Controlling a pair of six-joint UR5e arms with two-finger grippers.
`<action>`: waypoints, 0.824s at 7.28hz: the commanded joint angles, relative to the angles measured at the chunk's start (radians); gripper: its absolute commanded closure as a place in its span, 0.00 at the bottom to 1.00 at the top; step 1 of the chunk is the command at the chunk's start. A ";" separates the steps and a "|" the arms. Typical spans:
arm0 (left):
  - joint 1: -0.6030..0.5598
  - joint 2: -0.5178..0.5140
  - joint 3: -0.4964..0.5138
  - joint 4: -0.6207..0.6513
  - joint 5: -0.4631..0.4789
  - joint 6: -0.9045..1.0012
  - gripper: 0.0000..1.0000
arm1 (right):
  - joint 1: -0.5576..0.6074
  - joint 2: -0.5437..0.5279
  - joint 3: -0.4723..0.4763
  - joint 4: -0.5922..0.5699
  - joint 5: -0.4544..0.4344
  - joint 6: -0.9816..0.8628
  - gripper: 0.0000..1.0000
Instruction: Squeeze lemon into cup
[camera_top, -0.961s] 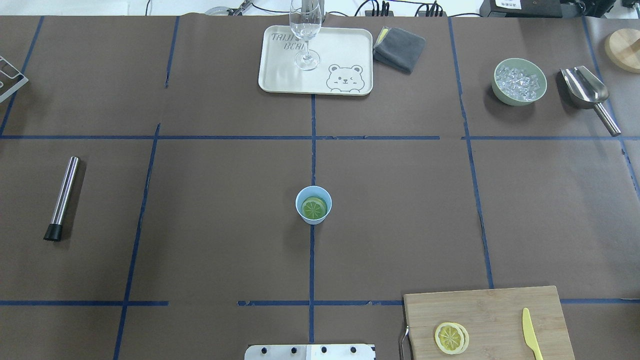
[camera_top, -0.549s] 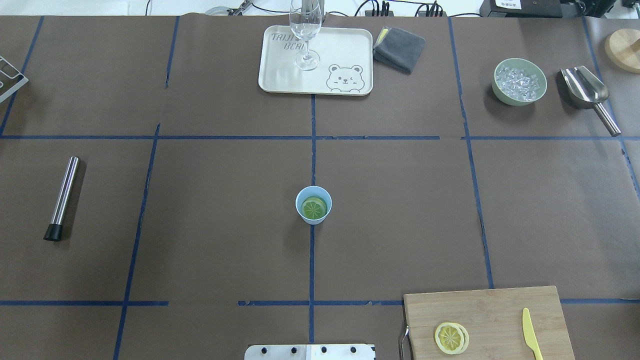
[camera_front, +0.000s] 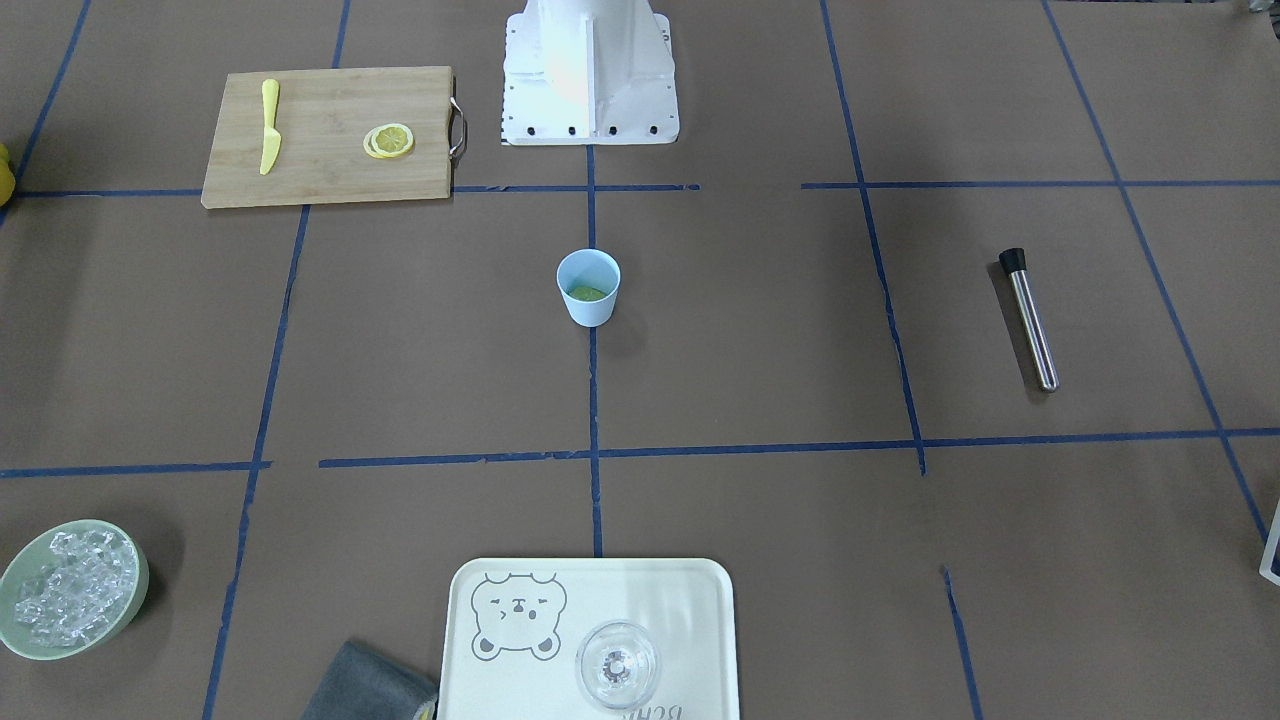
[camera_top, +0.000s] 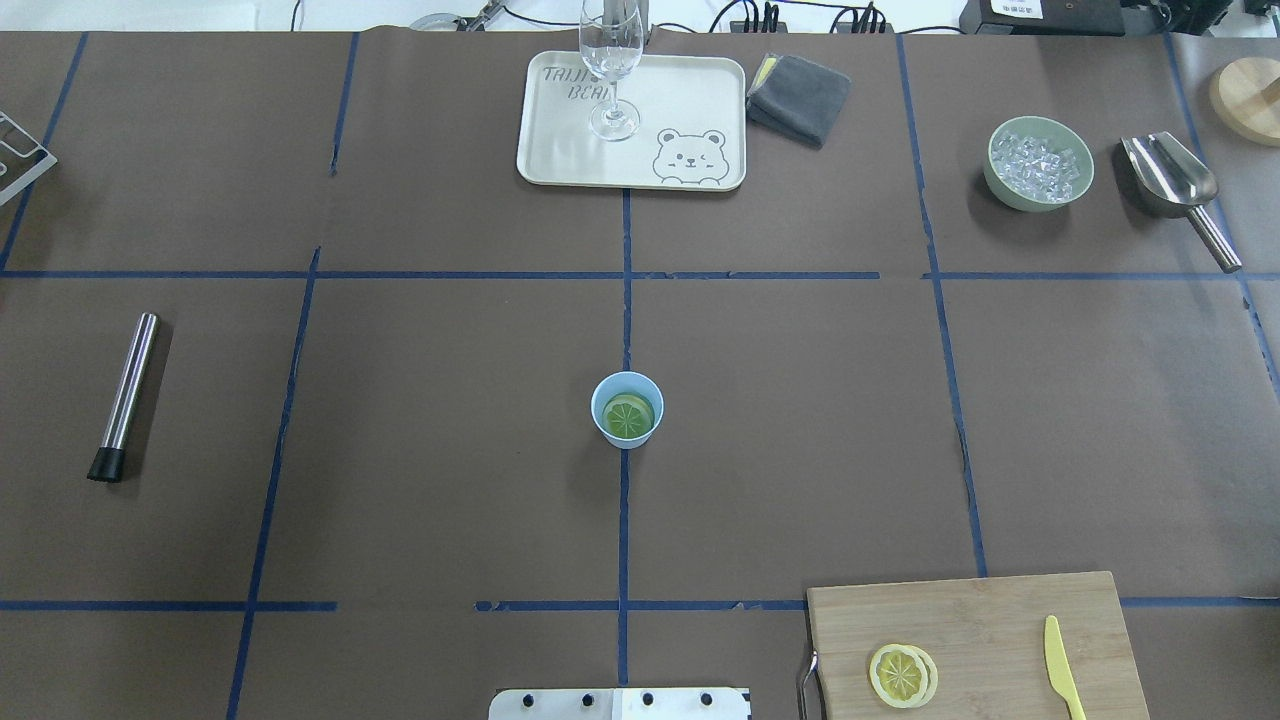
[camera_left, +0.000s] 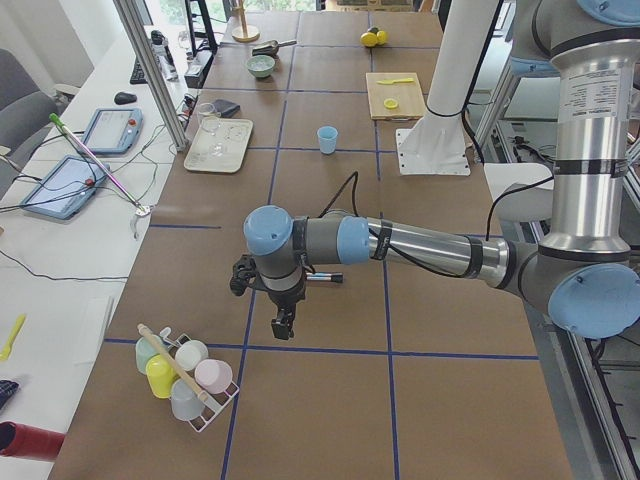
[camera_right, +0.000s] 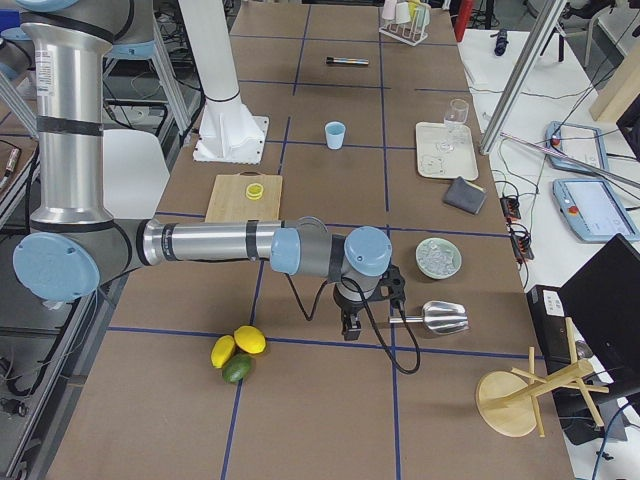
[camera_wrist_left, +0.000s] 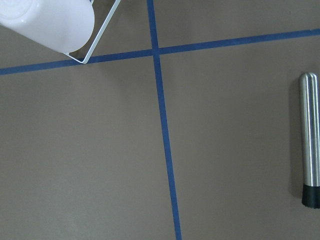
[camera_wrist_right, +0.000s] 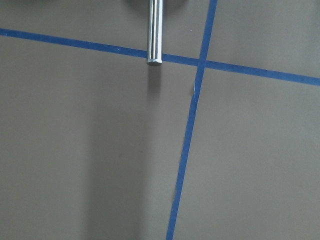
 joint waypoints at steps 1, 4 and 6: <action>-0.009 0.038 0.010 -0.132 -0.019 -0.009 0.00 | 0.000 0.000 0.002 0.005 -0.005 -0.002 0.00; -0.013 0.047 0.009 -0.126 -0.023 -0.004 0.00 | 0.000 -0.001 0.002 0.006 -0.013 -0.002 0.00; -0.013 0.047 0.016 -0.128 -0.022 -0.007 0.00 | 0.000 -0.003 0.002 0.006 -0.010 -0.001 0.00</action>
